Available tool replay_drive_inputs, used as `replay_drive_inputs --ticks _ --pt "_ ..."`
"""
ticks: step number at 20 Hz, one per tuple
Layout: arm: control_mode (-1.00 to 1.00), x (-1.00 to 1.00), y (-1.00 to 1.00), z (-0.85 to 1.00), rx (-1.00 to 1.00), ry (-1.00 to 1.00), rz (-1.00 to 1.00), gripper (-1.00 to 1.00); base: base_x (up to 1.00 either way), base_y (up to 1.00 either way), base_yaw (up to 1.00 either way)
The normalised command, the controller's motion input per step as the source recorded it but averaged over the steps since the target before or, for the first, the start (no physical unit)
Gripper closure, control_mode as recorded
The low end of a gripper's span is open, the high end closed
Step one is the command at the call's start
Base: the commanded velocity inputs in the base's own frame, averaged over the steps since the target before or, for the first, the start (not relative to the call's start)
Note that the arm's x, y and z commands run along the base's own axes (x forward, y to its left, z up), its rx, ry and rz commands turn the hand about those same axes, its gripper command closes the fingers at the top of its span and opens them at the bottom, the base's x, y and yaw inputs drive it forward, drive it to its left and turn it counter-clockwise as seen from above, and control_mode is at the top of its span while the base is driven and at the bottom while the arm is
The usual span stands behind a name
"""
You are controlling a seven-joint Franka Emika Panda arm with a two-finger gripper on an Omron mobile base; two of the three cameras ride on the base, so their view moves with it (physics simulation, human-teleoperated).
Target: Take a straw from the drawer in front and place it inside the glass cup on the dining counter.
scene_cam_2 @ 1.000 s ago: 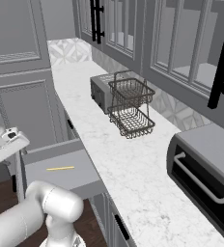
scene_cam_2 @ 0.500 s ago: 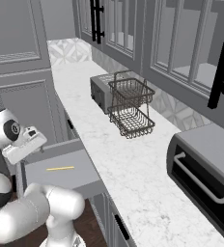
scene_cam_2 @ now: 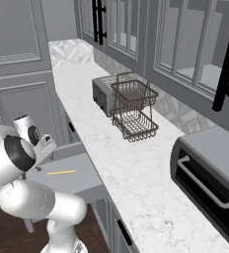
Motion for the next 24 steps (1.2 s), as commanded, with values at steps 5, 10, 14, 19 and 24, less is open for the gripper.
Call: replay_drive_inputs --ticks 5,10,14,19,24 --pt "-1.0 0.15 0.0 -0.31 0.13 0.2 0.44 -1.0 0.0 0.0 0.0" --pt "-1.0 0.01 0.0 -0.24 0.08 0.04 0.35 -1.0 0.0 0.0 0.0" --pt "-1.0 0.0 0.0 -0.34 0.04 0.0 0.24 -1.0 0.0 0.0 0.0" --pt "-1.0 0.0 0.0 -0.3 0.11 -0.08 0.11 -1.0 0.0 0.0 0.0" --pt "-1.0 0.13 0.0 -0.21 0.09 -0.04 0.0 -1.0 0.0 0.0 0.0"
